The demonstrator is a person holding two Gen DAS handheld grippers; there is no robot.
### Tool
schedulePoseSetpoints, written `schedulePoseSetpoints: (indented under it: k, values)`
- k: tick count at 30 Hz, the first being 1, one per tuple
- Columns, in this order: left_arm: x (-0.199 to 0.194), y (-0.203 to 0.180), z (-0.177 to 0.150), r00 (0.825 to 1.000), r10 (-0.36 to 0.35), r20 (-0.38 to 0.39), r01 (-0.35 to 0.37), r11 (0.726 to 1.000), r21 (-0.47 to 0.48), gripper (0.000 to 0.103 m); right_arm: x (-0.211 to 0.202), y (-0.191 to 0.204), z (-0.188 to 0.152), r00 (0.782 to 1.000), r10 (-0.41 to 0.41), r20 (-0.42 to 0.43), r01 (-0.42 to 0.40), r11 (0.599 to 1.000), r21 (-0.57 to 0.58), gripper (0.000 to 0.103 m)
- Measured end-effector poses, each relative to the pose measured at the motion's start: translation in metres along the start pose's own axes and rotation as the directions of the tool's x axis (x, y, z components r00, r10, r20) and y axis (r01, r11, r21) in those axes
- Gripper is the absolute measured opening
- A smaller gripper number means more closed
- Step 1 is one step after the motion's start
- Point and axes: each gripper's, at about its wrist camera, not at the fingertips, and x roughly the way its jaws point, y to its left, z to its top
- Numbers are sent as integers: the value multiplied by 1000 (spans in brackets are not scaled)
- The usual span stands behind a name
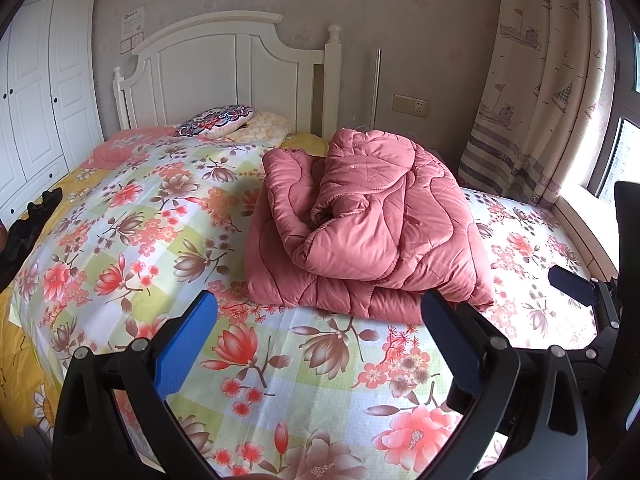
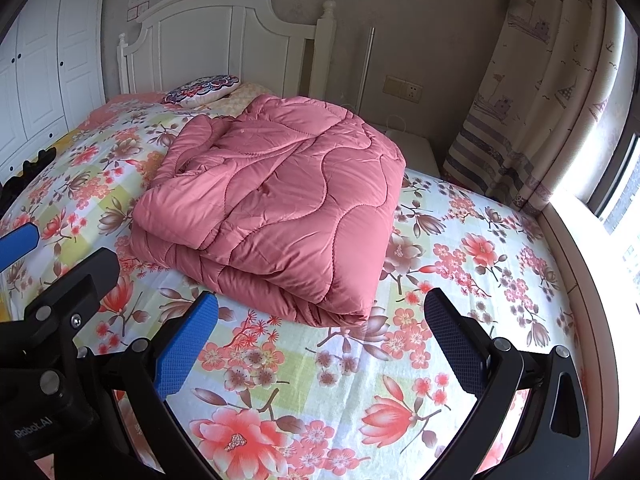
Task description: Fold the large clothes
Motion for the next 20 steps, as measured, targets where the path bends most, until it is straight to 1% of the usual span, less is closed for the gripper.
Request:
schedulePoseSetpoints:
  k: [12,15,16,18,20]
  values:
    - [-6,-2,4,1000,0,17,0,1000,6,101,-6,-4,1,1000,9,26,-9,1000,4,99]
    - [-5,0,4,998,54,15,-54,998,-17,101,-7,-5,2,1000,10,13,-10,1000,6,99]
    - [-4,1,5,999,52,5,-52,998,-28,101,-8,-6,3,1000,10,20,-10,1000,5,99]
    - [0,7,5,999,14,-29,-15,998,-64,101,-11,-10,3,999,20,25,-21,1000,15,99]
    - [3,12,5,999,-3,-54,-2,996,-93,101,-12,-12,4,999,23,25,-23,999,22,99]
